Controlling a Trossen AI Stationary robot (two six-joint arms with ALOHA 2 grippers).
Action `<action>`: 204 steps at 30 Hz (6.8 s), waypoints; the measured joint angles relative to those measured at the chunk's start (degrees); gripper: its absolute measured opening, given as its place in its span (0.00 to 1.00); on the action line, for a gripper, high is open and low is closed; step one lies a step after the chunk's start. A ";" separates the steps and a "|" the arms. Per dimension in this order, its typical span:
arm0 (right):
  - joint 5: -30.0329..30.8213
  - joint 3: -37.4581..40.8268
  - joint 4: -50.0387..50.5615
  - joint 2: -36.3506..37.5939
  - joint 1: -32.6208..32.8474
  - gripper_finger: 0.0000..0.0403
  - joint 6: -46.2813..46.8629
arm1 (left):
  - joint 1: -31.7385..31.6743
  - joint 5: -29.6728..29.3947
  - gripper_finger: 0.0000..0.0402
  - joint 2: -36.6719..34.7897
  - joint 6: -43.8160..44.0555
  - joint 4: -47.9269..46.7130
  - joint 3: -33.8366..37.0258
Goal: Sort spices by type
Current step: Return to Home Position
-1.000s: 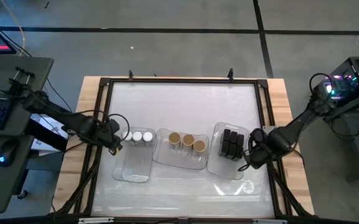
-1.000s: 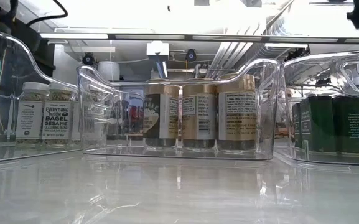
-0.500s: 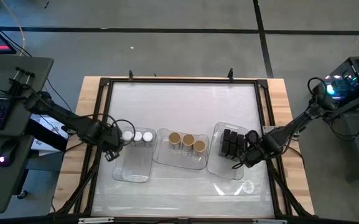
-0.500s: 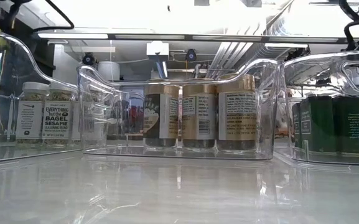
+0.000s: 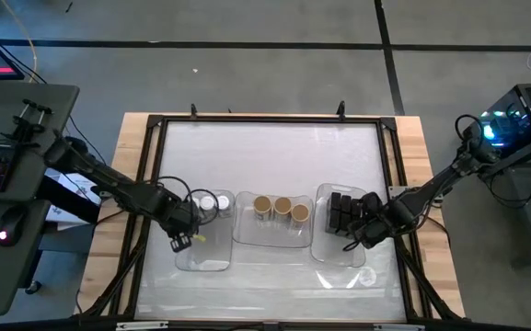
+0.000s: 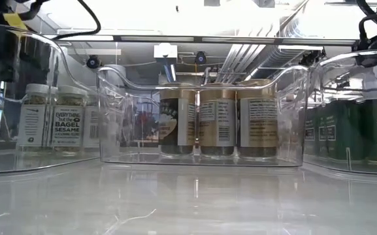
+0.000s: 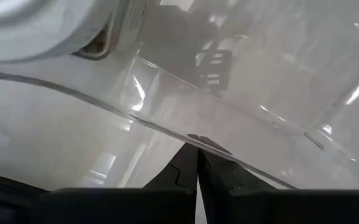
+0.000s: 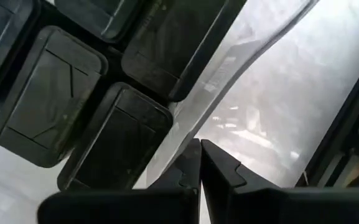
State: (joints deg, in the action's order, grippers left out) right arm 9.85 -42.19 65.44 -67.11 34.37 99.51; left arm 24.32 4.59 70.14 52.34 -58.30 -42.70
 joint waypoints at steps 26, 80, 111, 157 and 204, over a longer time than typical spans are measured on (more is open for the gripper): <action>5.69 -15.42 13.83 1.53 1.72 0.00 -11.11 | -6.43 -22.90 0.00 -15.35 -22.79 24.45 -4.37; 27.46 12.72 -39.72 47.18 -8.99 0.00 -53.99 | -14.16 -12.88 0.00 -54.41 -27.39 86.38 42.07; -7.68 41.62 -81.42 66.84 -30.80 0.00 -85.48 | -14.16 -12.90 0.00 -54.41 -27.44 85.04 42.01; -11.34 41.53 -66.09 65.24 -40.00 0.00 -87.74 | -14.16 -12.90 0.00 -54.41 -27.43 84.69 42.01; -11.34 41.53 -66.05 64.83 -39.98 0.00 -87.59 | -22.77 -3.70 0.00 -69.93 -54.07 58.93 41.97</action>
State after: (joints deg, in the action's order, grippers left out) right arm -1.50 -0.67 -0.60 -2.28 -5.61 11.92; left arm 1.54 0.89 0.21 -1.74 0.63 -0.73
